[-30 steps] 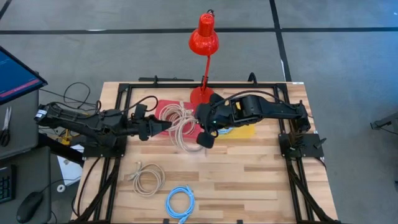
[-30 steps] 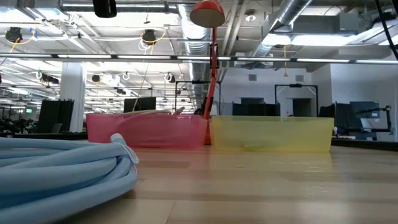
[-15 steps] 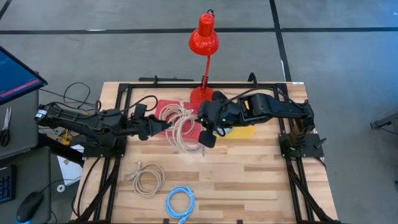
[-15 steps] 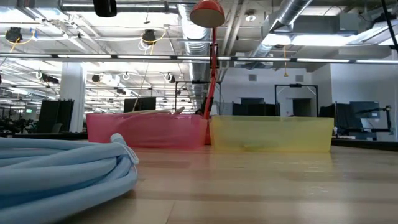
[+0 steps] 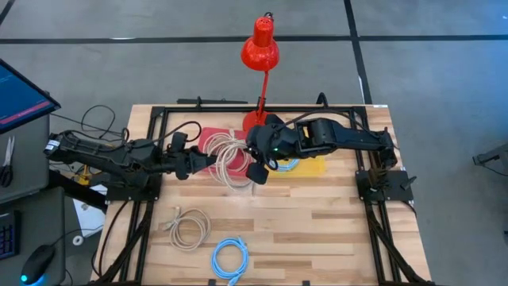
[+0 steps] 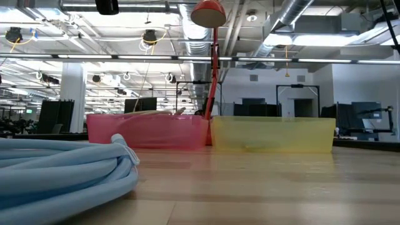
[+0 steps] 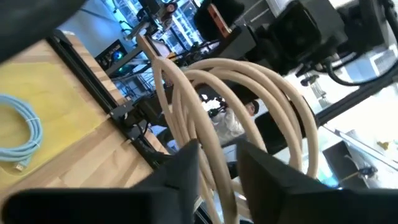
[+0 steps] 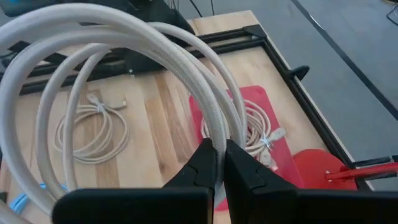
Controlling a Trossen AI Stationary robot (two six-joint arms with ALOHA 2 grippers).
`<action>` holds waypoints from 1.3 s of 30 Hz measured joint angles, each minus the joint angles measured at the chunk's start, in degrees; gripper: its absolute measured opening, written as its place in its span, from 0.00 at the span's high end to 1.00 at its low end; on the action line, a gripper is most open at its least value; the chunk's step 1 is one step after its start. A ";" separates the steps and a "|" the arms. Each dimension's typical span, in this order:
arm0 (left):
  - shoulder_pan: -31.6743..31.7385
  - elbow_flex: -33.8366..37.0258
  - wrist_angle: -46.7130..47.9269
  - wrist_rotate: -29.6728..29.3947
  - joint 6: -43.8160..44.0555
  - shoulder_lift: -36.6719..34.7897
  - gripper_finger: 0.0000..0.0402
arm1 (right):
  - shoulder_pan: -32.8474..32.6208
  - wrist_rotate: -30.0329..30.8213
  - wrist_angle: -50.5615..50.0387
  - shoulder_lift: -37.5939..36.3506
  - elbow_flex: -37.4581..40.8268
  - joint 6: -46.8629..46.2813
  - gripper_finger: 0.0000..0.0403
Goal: Sort HDMI cables
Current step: Put the brown HDMI cable into the red bin
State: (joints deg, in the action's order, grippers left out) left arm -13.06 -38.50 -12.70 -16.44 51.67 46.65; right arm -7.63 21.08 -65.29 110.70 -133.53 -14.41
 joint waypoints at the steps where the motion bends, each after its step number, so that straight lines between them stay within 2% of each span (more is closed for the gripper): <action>1: 0.00 0.00 -0.11 0.27 -0.54 0.00 0.78 | 0.10 0.00 0.03 -0.02 0.00 0.01 1.00; 5: 0.00 0.00 -0.26 1.29 -3.03 0.00 0.96 | 0.30 0.00 -0.05 -0.02 0.00 0.03 1.00; 9: 0.00 0.02 -0.23 1.42 -4.83 0.00 0.97 | 0.30 -0.04 -0.80 -0.02 0.00 -0.01 0.97; 17: 0.25 0.07 0.01 1.41 -9.32 0.00 0.98 | 0.17 -0.21 -10.49 -0.29 -1.02 -1.73 0.76; 24: 5.98 0.07 0.94 3.31 -12.27 0.02 0.98 | -0.23 -0.37 -21.59 -3.25 -1.36 -6.08 0.65; 26: 8.68 0.07 1.82 4.65 -12.25 0.54 0.98 | -0.58 -0.46 -24.93 -4.00 -1.27 -8.80 0.64; 31: 15.88 0.02 2.66 11.09 -12.12 3.76 0.98 | -2.45 0.06 -23.85 -6.17 -1.27 -10.56 0.64; 39: 23.49 0.04 2.59 16.67 -12.04 13.57 0.98 | -6.77 6.03 -24.73 -8.58 -1.21 -12.61 0.70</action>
State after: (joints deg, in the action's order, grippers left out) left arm 10.43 -38.46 -10.10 0.23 39.63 60.22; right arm -14.40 27.12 -90.02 102.12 -134.75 -27.01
